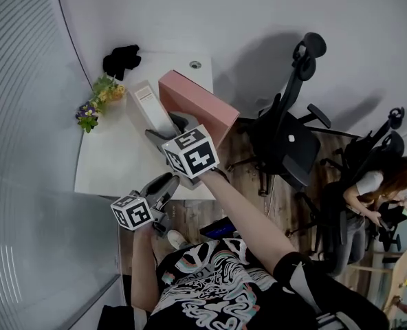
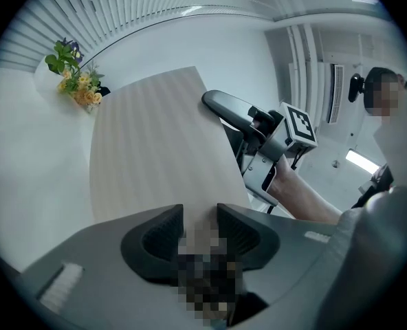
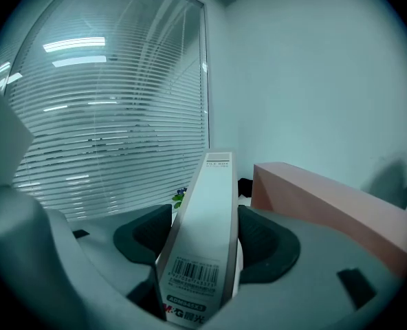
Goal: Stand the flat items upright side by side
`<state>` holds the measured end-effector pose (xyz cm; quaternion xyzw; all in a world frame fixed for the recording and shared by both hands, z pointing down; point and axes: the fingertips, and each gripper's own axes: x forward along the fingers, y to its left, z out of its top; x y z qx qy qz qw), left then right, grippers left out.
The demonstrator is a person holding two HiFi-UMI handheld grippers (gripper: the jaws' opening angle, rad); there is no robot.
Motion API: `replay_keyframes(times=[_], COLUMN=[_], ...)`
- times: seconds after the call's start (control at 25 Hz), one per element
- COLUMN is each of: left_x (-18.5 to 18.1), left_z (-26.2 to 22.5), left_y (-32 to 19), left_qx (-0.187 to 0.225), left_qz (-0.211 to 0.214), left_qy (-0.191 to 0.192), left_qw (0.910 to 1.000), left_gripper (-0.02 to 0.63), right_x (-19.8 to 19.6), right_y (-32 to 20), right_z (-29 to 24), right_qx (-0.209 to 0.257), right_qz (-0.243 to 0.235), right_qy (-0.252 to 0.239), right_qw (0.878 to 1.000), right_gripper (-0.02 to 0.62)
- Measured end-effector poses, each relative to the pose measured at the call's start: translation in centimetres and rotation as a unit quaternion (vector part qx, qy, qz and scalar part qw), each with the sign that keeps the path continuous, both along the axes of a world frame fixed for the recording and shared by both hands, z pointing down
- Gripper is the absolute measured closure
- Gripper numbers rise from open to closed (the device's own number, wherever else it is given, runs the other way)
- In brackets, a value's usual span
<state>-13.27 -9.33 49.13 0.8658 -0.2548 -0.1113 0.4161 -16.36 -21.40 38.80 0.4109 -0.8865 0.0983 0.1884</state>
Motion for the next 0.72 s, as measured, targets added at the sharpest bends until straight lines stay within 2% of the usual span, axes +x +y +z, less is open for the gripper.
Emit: replay_keyframes(times=[0.28,0.72], left_x=[-0.4,0.1], left_z=[0.8,2.0], left_y=[-0.4,-0.8], left_qx=[-0.018,-0.041], left_qz=[-0.013,-0.015], left_qy=[0.002,0.011], left_qw=[0.9998,0.999], left_gripper=[0.471,0.459], right_x=[0.5,1.9], right_y=[1.2,2.5], right_z=[-1.4,-1.9], right_qx=[0.069,0.126], right_qz=[-0.005,-0.003], right_qy=[-0.043,-0.072], right_qw=[0.997,0.989], right_gripper=[0.293,0.291])
